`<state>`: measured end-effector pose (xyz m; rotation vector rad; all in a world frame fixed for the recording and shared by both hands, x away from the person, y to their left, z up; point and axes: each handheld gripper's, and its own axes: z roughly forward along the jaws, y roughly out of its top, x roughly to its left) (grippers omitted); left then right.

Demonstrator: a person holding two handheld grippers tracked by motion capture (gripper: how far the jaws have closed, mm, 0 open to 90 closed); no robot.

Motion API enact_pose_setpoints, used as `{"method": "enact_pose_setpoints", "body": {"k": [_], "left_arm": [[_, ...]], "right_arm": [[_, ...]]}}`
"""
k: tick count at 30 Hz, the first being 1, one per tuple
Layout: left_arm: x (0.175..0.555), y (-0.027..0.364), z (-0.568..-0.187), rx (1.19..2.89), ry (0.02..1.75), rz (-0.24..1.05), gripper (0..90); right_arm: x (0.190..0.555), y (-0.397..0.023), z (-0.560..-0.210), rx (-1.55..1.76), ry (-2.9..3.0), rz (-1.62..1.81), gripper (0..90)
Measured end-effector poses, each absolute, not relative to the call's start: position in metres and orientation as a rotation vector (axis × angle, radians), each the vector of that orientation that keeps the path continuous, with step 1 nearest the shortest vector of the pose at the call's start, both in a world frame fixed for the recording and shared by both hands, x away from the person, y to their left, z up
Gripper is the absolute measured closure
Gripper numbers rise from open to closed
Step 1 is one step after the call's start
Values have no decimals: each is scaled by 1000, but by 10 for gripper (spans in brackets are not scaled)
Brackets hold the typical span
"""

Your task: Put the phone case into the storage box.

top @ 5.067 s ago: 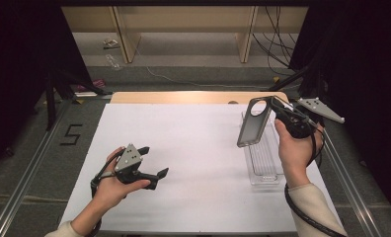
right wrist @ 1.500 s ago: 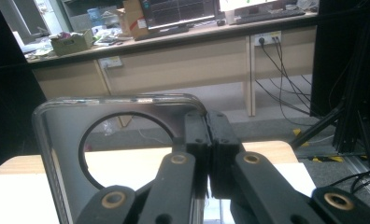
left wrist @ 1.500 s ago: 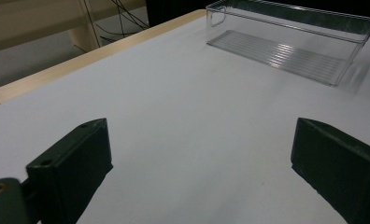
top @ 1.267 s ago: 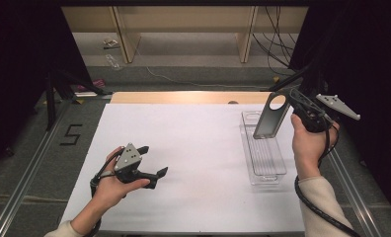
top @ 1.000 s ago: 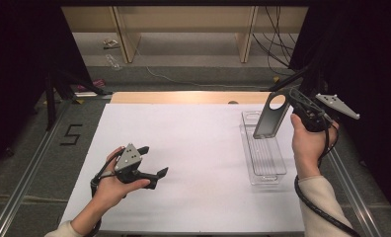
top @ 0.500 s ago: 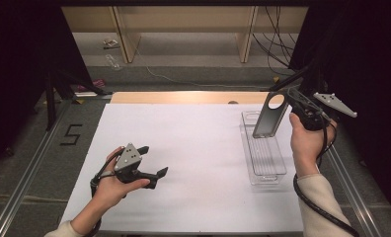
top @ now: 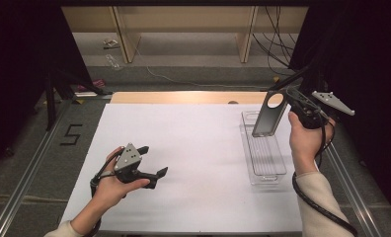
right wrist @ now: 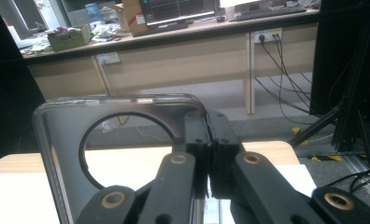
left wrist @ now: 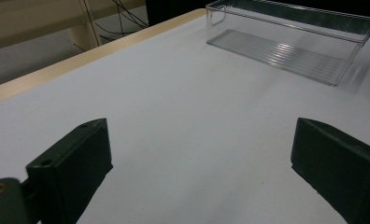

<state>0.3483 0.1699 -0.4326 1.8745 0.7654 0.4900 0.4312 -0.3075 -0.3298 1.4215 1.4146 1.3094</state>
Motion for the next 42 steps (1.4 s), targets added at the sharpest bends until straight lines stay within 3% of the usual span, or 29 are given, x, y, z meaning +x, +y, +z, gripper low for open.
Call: {"method": "enact_pose_setpoints", "body": {"k": [42], "left_arm": [[349, 171, -433, 1875, 767, 488, 46]], "right_arm": [[443, -306, -333, 1425, 1421, 1297, 890]]}}
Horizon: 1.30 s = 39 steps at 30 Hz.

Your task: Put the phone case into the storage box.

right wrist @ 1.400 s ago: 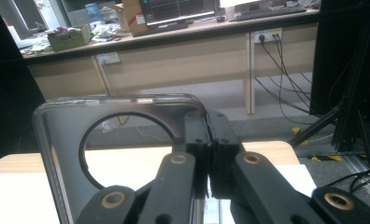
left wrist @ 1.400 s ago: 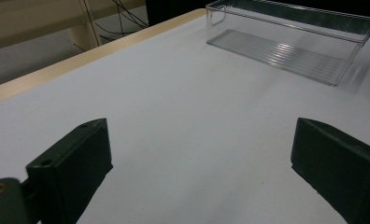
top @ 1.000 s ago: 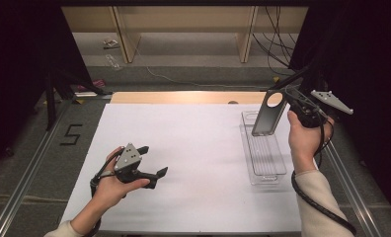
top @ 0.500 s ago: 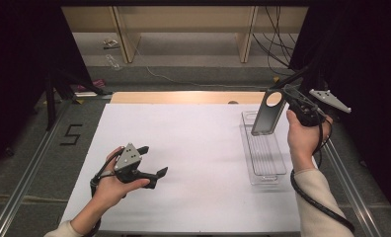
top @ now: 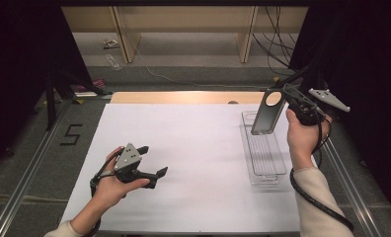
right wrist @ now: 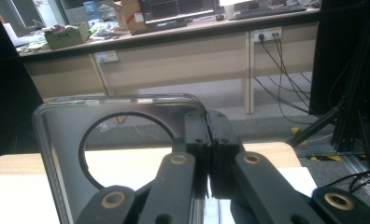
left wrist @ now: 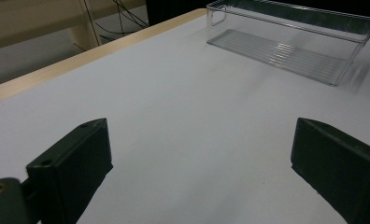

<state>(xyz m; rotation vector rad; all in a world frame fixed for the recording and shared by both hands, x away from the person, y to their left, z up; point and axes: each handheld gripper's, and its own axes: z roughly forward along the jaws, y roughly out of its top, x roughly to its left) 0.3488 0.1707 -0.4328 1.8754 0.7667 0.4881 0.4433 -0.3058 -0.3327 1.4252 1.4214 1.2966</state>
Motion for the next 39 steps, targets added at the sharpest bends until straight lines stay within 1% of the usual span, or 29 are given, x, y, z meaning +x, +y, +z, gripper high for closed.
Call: {"method": "enact_pose_setpoints", "body": {"k": [39], "left_arm": [[349, 171, -433, 1877, 767, 488, 47]], "right_arm": [[452, -306, -339, 1435, 1431, 1281, 889]]}}
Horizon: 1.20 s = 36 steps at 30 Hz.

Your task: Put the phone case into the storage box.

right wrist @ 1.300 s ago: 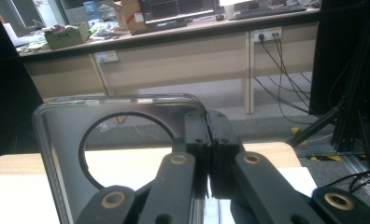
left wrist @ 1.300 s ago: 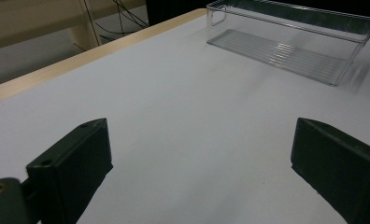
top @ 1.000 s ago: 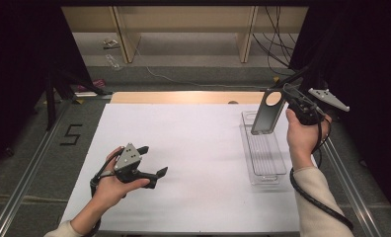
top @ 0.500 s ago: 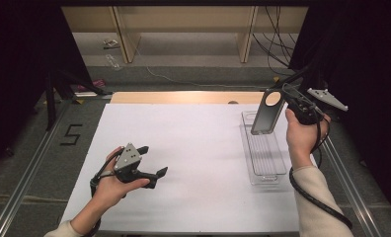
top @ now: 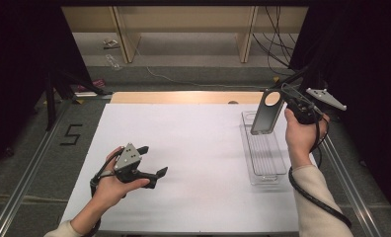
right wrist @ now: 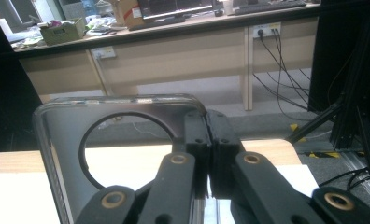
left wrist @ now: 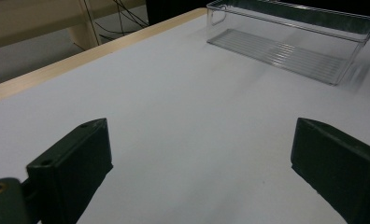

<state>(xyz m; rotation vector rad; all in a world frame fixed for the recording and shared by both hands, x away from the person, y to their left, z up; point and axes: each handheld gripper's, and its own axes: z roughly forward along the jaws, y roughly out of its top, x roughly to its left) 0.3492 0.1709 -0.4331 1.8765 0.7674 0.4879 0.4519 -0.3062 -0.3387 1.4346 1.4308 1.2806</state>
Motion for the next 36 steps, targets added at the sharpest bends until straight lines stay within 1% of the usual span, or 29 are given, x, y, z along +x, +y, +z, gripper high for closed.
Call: {"method": "enact_pose_setpoints", "body": {"k": [36], "left_arm": [[349, 170, -433, 1876, 765, 485, 47]], "right_arm": [[459, -306, -341, 1439, 1435, 1281, 889]]}}
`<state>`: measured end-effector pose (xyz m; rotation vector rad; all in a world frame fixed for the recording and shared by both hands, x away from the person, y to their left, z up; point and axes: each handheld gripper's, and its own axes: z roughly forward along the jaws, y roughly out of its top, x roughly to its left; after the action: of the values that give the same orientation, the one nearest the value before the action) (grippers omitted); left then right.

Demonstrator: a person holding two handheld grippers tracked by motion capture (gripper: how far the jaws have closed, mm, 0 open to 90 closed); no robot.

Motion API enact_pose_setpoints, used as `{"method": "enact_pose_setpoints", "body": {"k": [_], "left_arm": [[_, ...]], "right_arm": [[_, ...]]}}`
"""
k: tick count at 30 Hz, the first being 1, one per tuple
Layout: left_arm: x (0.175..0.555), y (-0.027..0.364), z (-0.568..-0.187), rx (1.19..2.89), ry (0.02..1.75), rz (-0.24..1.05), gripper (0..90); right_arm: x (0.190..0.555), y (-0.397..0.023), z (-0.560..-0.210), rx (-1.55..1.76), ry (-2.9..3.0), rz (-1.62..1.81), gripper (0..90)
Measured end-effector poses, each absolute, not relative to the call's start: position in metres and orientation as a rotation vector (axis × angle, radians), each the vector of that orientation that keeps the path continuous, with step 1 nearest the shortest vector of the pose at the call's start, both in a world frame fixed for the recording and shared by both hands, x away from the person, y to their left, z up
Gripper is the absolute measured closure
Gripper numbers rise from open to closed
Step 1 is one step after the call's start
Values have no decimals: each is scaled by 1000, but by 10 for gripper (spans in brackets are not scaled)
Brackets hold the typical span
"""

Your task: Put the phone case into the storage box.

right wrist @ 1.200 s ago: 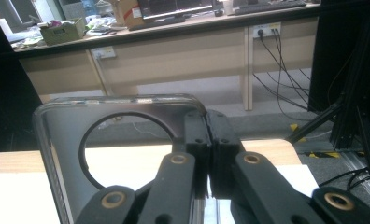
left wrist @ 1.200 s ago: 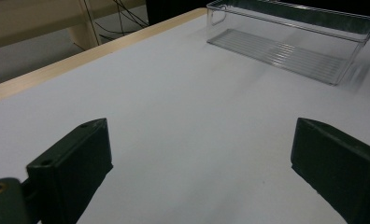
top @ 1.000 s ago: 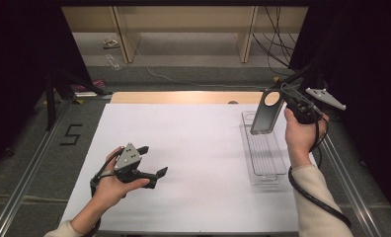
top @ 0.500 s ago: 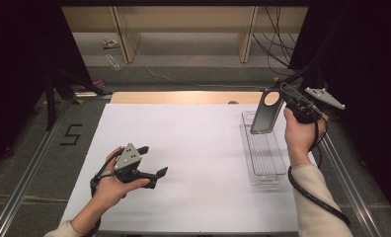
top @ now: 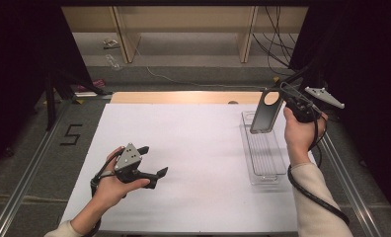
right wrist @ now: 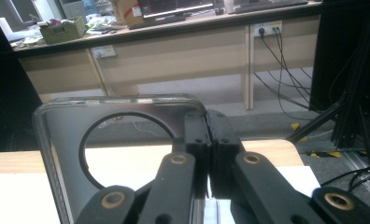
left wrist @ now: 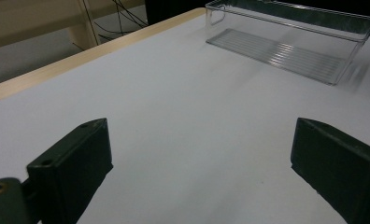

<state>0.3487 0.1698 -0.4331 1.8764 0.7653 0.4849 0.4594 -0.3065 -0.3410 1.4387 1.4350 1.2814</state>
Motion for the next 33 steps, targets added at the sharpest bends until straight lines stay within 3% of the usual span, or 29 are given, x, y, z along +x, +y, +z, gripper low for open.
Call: {"method": "enact_pose_setpoints", "body": {"k": [33], "left_arm": [[349, 169, -433, 1870, 771, 480, 49]], "right_arm": [[467, -307, -338, 1434, 1433, 1265, 889]]}}
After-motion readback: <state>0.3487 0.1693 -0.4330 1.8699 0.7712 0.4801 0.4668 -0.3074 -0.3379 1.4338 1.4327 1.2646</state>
